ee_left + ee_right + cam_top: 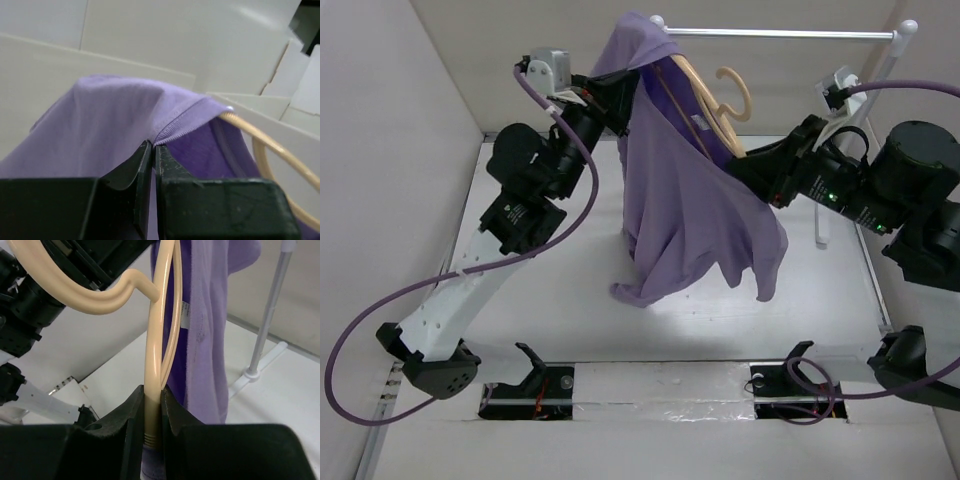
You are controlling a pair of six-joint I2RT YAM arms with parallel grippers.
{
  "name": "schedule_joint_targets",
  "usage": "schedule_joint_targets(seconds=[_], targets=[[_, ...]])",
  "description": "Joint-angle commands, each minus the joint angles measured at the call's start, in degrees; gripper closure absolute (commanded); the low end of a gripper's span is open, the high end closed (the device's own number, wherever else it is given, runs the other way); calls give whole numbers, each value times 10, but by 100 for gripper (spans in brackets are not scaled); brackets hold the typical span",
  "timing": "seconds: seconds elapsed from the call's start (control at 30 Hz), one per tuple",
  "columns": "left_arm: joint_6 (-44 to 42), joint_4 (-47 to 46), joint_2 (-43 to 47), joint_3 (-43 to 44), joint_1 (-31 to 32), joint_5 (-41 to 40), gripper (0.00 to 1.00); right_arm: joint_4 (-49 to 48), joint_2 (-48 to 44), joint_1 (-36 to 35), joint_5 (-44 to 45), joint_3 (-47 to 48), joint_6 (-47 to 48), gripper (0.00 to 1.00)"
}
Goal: Place the t-shirt on the hanger
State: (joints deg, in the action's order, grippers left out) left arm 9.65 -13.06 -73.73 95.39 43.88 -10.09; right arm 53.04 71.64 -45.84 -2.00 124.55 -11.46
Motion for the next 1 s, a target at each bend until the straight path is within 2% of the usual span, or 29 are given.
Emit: schedule_joint_targets(seconds=[0.0, 0.1, 0.13, 0.27, 0.43, 0.47, 0.57, 0.6, 0.67, 0.73, 0.87, 0.97], targets=[[0, 14, 3, 16, -3, 24, 100, 13, -11, -3, -17, -55, 7, 100], [17, -2, 7, -15, -3, 42, 100, -39, -69, -3, -17, -168, -7, 100], [20, -4, 6, -20, -3, 43, 100, -43, -76, -3, -18, -178, -9, 100], [41, -6, -21, -24, -3, 71, 100, -42, -97, -3, 7, -164, -3, 100], [48, -14, -33, -45, -3, 57, 100, -29, -100, 2, 38, -130, 7, 100], [49, -12, -34, -49, -3, 48, 97, -29, -99, 15, 39, -130, 7, 100], [56, -17, -35, -75, -3, 17, 78, -33, -95, 37, 31, -138, 7, 100], [60, -21, -31, -91, -3, 13, 67, -35, -94, 50, 25, -147, 5, 100], [61, -29, -26, -102, -3, 12, 61, -43, -93, 64, 24, -159, 3, 100], [62, -36, -7, -127, -3, 12, 63, -53, -92, 93, 25, -174, 2, 100], [69, -65, 30, -178, -3, 7, 74, -76, -97, 126, -18, -191, -4, 100], [77, -63, 44, -199, -3, 7, 74, -80, -92, 151, -18, -193, -2, 100]])
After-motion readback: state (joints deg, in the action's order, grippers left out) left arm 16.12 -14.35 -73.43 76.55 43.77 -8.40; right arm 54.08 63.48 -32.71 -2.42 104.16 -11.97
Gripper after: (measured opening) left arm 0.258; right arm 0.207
